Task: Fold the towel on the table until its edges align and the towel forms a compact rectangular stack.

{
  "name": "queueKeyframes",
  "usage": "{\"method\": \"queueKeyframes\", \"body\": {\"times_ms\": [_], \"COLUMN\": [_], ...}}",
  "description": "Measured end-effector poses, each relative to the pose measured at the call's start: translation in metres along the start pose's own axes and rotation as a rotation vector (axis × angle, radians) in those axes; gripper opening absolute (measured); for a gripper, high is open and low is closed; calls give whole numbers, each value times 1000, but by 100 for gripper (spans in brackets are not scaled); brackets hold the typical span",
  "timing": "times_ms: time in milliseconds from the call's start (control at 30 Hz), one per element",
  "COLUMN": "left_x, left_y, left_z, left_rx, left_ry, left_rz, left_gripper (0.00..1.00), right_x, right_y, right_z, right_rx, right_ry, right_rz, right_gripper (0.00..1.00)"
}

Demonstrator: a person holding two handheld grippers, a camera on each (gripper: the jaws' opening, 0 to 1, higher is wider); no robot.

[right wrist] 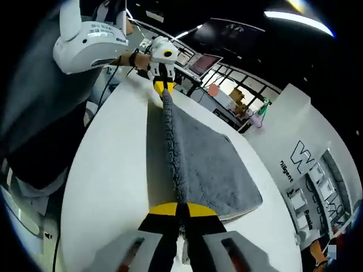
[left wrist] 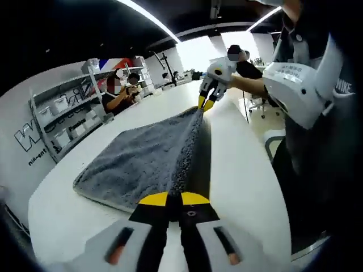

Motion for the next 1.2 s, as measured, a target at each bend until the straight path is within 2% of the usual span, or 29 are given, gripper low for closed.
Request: {"method": "queueKeyframes", "body": {"times_ms": [167,267,333,433,567,700,767,933,1133,1200], "left_x": [8,13,17,21,23,16,10,-13,-28,-36], "left_y": [-2,-6,-11,-17,-19,-22,-23,-22,-12,-8], "left_z": [-3,-3,-3,-4,-5,1,5,13,15,16], "left_rx": [-31,-42,-46,-52,-53,-14,22,71,45,26], "left_ry": [-4,-25,-55,-95,-114,-134,-159,-217,-239,-242], "left_rz": [-55,-109,-175,-268,-315,-317,-318,-255,-204,-158], "left_gripper": [7,7,7,6,6,6,6,6,6,6], "right_x": [-12,-18,-26,-32,-37,-31,-22,4,20,27], "right_y": [-4,-8,-14,-19,-23,-24,-26,-24,-10,-7], "right_z": [4,5,9,14,20,23,27,32,30,27], "right_rx": [-7,-1,17,37,56,74,125,173,147,126], "right_ry": [-24,-28,-26,-25,-22,-23,0,39,62,75], "right_rz": [55,102,160,204,241,223,200,135,96,78], "right_gripper": [3,3,3,3,3,3,3,3,3,3]}}
Point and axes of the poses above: the point that each gripper's makers call its tool centre point, and the gripper's own axes: y roughly forward along the fingers, x roughly to its right, z roughly out of its top, the point moved 7 cm from there along -y, roughly backward along the fingers, and after that the axes turned 13 degrees about -x, right-handed, at the moved point
